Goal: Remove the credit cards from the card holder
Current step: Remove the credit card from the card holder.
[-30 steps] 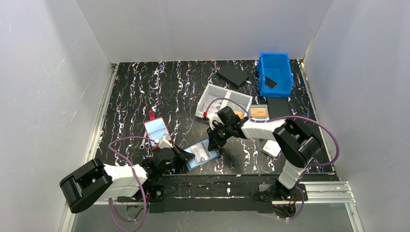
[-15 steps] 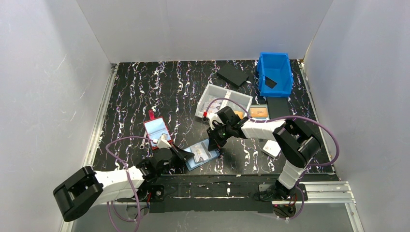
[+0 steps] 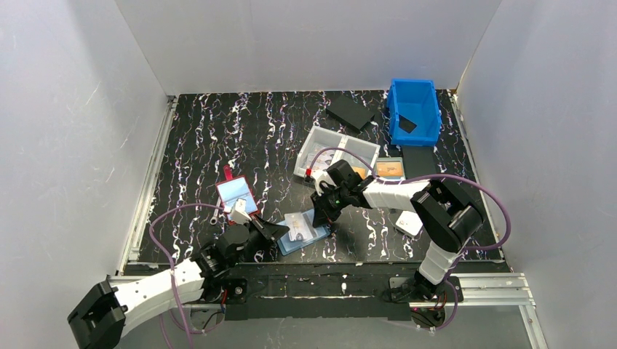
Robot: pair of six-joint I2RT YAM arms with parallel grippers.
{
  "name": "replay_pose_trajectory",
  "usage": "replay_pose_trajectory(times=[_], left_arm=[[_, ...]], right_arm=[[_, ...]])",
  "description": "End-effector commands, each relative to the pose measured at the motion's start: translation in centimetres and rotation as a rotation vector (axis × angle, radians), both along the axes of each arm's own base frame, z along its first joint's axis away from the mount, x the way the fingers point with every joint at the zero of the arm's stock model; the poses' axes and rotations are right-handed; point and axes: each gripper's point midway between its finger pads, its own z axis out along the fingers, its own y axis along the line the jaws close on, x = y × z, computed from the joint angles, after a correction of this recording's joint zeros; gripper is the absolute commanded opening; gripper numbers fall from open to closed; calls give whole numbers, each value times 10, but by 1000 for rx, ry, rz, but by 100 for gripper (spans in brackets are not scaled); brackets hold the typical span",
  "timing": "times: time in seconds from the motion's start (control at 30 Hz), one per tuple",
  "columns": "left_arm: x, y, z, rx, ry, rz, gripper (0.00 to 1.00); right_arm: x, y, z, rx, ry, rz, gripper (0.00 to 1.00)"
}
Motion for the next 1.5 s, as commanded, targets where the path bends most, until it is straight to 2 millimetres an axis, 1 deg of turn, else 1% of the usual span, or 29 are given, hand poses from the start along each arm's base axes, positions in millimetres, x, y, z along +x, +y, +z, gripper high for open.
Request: replay_pose_trajectory(times=[0.0, 0.1, 0.17, 0.33, 0.43, 0.5, 0.63, 0.73, 0.77, 0.8, 0.83, 0.87, 0.93, 0.97, 1.03, 1.13, 1.2, 1.23, 1.27, 1.3, 1.37, 1.4, 1.43, 1.47], left_arm=[[-9, 22, -34, 98, 14, 7, 0], [-7, 19, -23, 85, -29, -6, 0], [-5, 17, -16, 84, -52, -15, 0], [-4, 12, -7, 94, -73, -38, 0], [-2, 9, 0, 95, -106, -55, 0], [2, 4, 18, 71, -155, -61, 0], [7, -3, 50, 23, -271, -77, 0], [11, -7, 74, -3, -355, -84, 0], [13, -9, 83, -17, -381, -86, 0], [15, -13, 97, -38, -416, -89, 0], [16, -15, 103, -50, -429, -90, 0], [18, -20, 120, -92, -466, -90, 0], [20, -29, 143, -133, -508, -108, 0], [21, -33, 150, -144, -520, -115, 0], [22, -38, 165, -173, -542, -125, 0], [24, -42, 176, -220, -554, -119, 0], [25, -45, 179, -234, -558, -122, 0], [26, -45, 180, -237, -560, -118, 0], [26, -45, 180, -237, -561, -116, 0], [27, -45, 180, -236, -562, -112, 0], [29, -44, 179, -232, -560, -102, 0], [29, -43, 176, -229, -555, -96, 0], [30, -41, 174, -226, -549, -86, 0], [31, -40, 169, -224, -538, -77, 0]], right_arm=[[-13, -7, 1, 7, 7, 58, 17], [-18, -2, 24, 97, 9, 106, 24], [-22, 0, 41, 157, 12, 132, 32], [-27, -3, 70, 272, 20, 172, 48], [-23, -3, 94, 375, 35, 174, 59], [-21, -5, 107, 427, 62, 161, 64], [-20, -9, 123, 489, 125, 137, 74], [-16, -12, 137, 526, 129, 120, 81], [-14, -12, 142, 533, 126, 116, 84], [-13, -14, 148, 544, 130, 109, 86], [-12, -14, 154, 556, 136, 108, 88], [-10, -13, 162, 571, 148, 100, 88], [-7, -11, 173, 585, 156, 104, 88], [-6, -11, 176, 589, 166, 107, 88], [-3, -7, 184, 596, 193, 124, 87], [1, -4, 193, 600, 212, 127, 82], [4, 0, 205, 611, 235, 135, 69], [4, 1, 210, 618, 243, 146, 57], [5, 2, 212, 621, 247, 149, 50], [5, 2, 214, 623, 249, 152, 40], [5, 2, 214, 623, 249, 152, 14], [6, 3, 213, 623, 245, 151, 4], [6, 2, 212, 621, 241, 151, 1], [7, 3, 210, 618, 227, 148, 1]])
